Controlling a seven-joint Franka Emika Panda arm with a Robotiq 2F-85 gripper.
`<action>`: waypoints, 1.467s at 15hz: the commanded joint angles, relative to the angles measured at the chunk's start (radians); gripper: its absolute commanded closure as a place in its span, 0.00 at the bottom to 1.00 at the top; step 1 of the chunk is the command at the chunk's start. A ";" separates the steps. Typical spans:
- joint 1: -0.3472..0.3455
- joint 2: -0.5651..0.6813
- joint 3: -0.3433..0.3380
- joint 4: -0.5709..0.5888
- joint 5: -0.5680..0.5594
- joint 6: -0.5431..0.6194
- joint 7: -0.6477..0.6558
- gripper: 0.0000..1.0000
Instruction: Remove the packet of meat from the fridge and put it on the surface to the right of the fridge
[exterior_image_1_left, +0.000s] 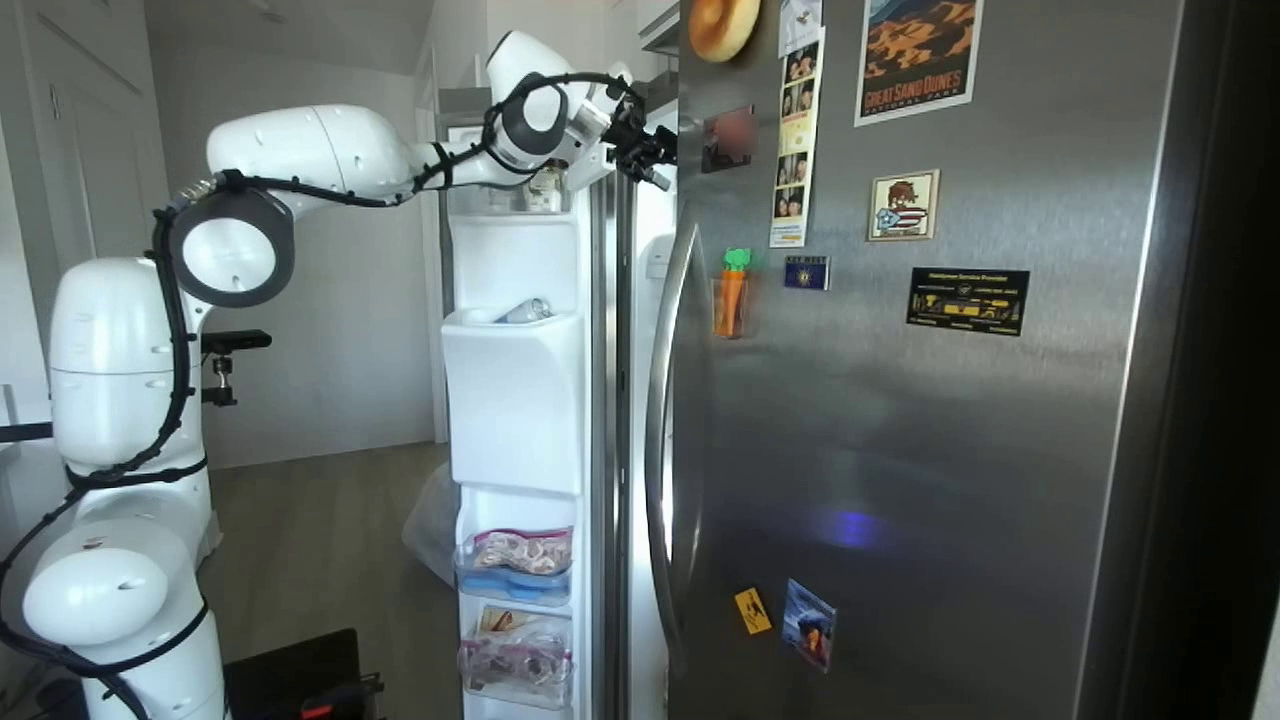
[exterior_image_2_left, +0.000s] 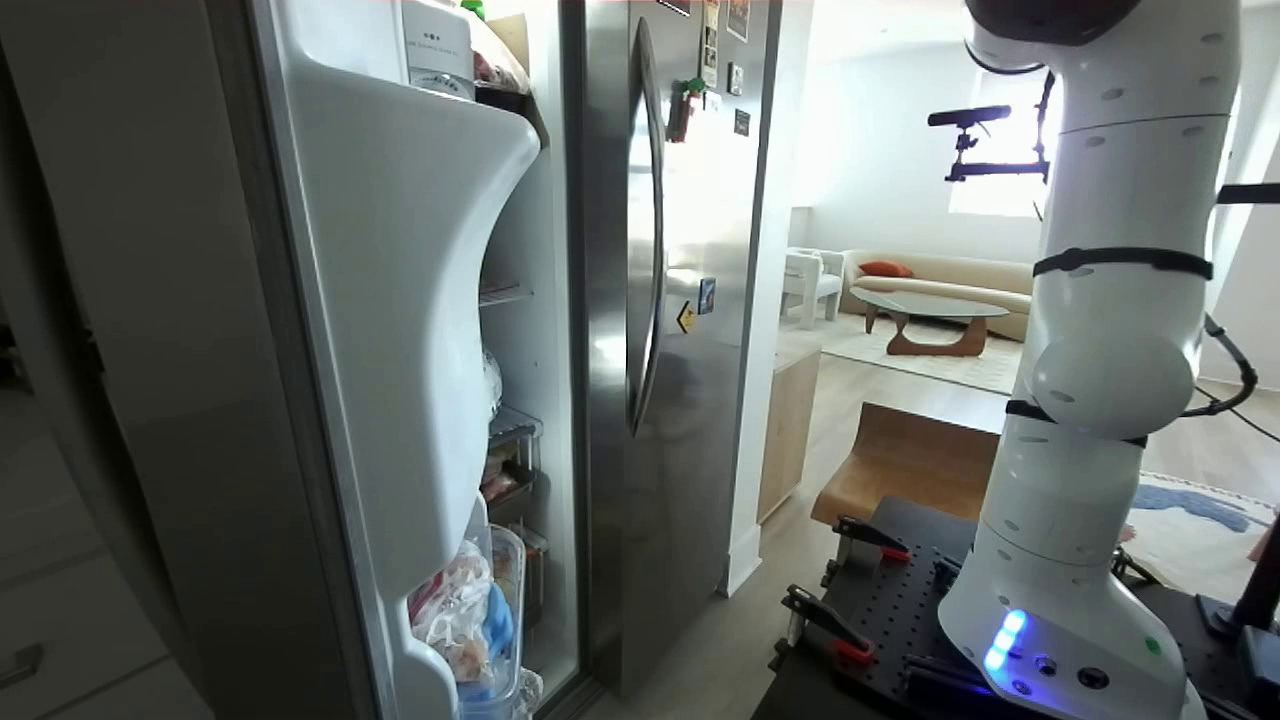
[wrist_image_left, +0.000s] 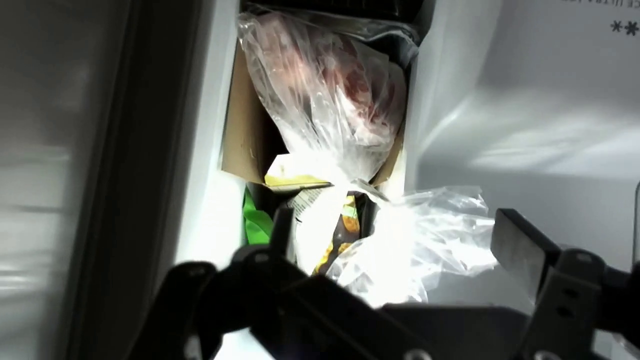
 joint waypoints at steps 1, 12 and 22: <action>-0.008 0.080 0.010 0.153 0.086 -0.030 -0.063 0.00; 0.033 0.343 -0.016 0.498 0.227 -0.113 -0.144 0.00; 0.009 0.439 0.033 0.642 0.226 -0.112 -0.145 0.00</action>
